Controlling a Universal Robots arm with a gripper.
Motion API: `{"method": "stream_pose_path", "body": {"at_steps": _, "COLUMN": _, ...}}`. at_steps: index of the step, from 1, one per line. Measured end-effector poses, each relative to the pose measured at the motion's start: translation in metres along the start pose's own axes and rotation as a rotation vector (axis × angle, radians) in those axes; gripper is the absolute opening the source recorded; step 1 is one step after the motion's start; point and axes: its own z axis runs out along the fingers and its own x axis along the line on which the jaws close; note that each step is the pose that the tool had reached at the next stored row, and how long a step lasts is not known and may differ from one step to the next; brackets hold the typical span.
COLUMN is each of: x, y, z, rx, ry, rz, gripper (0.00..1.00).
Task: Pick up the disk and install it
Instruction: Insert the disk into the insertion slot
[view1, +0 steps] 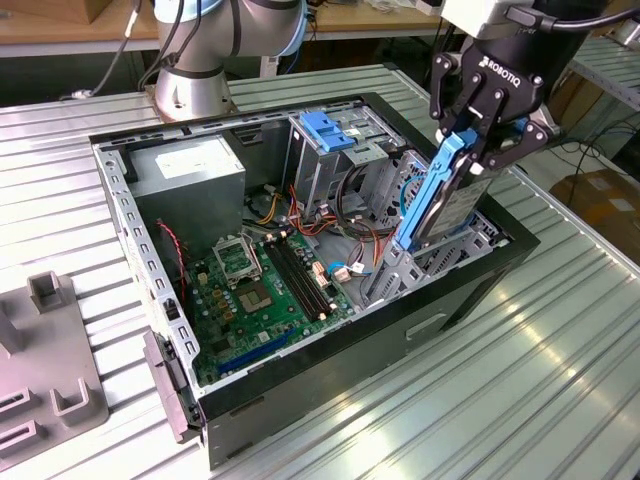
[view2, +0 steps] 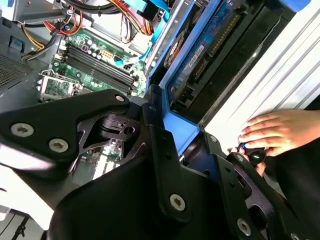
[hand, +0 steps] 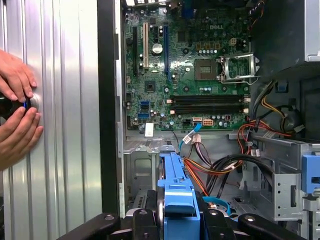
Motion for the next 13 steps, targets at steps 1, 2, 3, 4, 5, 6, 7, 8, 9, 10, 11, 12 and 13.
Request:
{"method": "stream_pose_path", "body": {"at_steps": 1, "x": 0.0000, "y": -0.0001, "z": 0.0010, "rx": 0.0000, "ry": -0.0001, "rz": 0.000, "gripper": 0.37}}
{"method": "stream_pose_path", "body": {"at_steps": 2, "x": 0.0000, "y": -0.0001, "z": 0.0016, "rx": 0.0000, "ry": -0.0001, "rz": 0.000, "gripper": 0.37}}
{"method": "stream_pose_path", "body": {"at_steps": 3, "x": 0.0000, "y": -0.0002, "z": 0.0024, "rx": 0.0000, "ry": -0.0001, "rz": 0.000, "gripper": 0.37}}
{"method": "stream_pose_path", "body": {"at_steps": 4, "x": 0.0000, "y": -0.0003, "z": 0.0036, "rx": 0.0000, "ry": 0.0000, "rz": 0.000, "gripper": 0.37}}
{"method": "stream_pose_path", "body": {"at_steps": 5, "x": 0.0000, "y": -0.0004, "z": 0.0048, "rx": 0.0000, "ry": -0.0001, "rz": 0.000, "gripper": 0.37}}
{"method": "stream_pose_path", "body": {"at_steps": 6, "x": 0.0000, "y": -0.0005, "z": 0.0061, "rx": 0.0000, "ry": -0.0001, "rz": 0.000, "gripper": 0.37}}
{"method": "stream_pose_path", "body": {"at_steps": 7, "x": 0.0000, "y": -0.0006, "z": 0.0076, "rx": 0.0000, "ry": -0.0002, "rz": 0.000, "gripper": 0.37}}
{"method": "stream_pose_path", "body": {"at_steps": 8, "x": 0.0000, "y": -0.0007, "z": 0.0088, "rx": 0.0000, "ry": -0.0001, "rz": 0.000, "gripper": 0.37}}
{"method": "stream_pose_path", "body": {"at_steps": 9, "x": 0.0000, "y": -0.0007, "z": 0.0104, "rx": 0.0000, "ry": -0.0001, "rz": 0.000, "gripper": 0.37}}
{"method": "stream_pose_path", "body": {"at_steps": 10, "x": 0.0000, "y": -0.0008, "z": 0.0116, "rx": 0.0000, "ry": 0.0000, "rz": 0.001, "gripper": 0.37}}
{"method": "stream_pose_path", "body": {"at_steps": 11, "x": -0.0001, "y": -0.0009, "z": 0.0134, "rx": 0.0000, "ry": -0.0001, "rz": 0.001, "gripper": 0.37}}
{"method": "stream_pose_path", "body": {"at_steps": 12, "x": -0.0001, "y": -0.0009, "z": 0.0159, "rx": 0.0000, "ry": 0.0000, "rz": 0.001, "gripper": 0.37}}
{"method": "stream_pose_path", "body": {"at_steps": 13, "x": -0.0001, "y": -0.0010, "z": 0.0185, "rx": 0.0000, "ry": -0.0001, "rz": 0.001, "gripper": 0.37}}
